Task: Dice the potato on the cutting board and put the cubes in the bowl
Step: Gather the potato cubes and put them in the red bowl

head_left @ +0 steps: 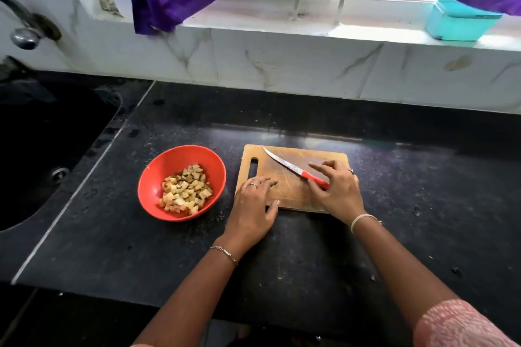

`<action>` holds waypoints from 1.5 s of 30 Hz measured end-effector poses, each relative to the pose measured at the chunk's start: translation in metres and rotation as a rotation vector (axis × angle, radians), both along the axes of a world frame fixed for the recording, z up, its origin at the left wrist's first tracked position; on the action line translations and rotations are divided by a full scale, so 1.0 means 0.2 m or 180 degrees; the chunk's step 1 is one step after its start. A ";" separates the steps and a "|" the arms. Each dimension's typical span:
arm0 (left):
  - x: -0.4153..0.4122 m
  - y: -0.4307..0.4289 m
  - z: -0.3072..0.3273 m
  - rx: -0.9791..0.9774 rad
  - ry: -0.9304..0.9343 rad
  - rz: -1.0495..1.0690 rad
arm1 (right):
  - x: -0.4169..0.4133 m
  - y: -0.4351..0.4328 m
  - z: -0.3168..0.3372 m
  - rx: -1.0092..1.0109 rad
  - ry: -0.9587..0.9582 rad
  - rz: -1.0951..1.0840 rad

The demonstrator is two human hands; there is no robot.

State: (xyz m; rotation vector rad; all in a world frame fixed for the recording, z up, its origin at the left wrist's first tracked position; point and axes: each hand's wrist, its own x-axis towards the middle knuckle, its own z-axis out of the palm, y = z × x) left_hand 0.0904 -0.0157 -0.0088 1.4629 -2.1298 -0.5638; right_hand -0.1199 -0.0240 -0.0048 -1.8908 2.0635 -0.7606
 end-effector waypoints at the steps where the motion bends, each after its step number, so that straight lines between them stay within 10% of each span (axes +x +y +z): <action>1: 0.00 0.00 0.02 -0.0054 0.0089 0.0003 | 0.03 -0.01 0.02 -0.0133 -0.0130 -0.0008; 6: 0.11 -0.05 0.16 -0.0452 0.0200 0.0390 | 0.31 -0.10 0.13 -0.0273 -0.0957 0.0380; 16: 0.64 -0.05 0.17 0.0120 -0.0051 0.2297 | 0.91 -0.20 0.13 0.1495 -0.3392 0.0596; 22: 0.76 -0.02 0.11 0.1026 0.1515 0.2824 | 0.99 -0.21 0.05 0.1560 -0.3298 0.0434; 45: 0.56 0.03 0.13 0.1063 0.2129 0.2408 | 0.70 0.01 0.11 0.1307 -0.3785 0.0110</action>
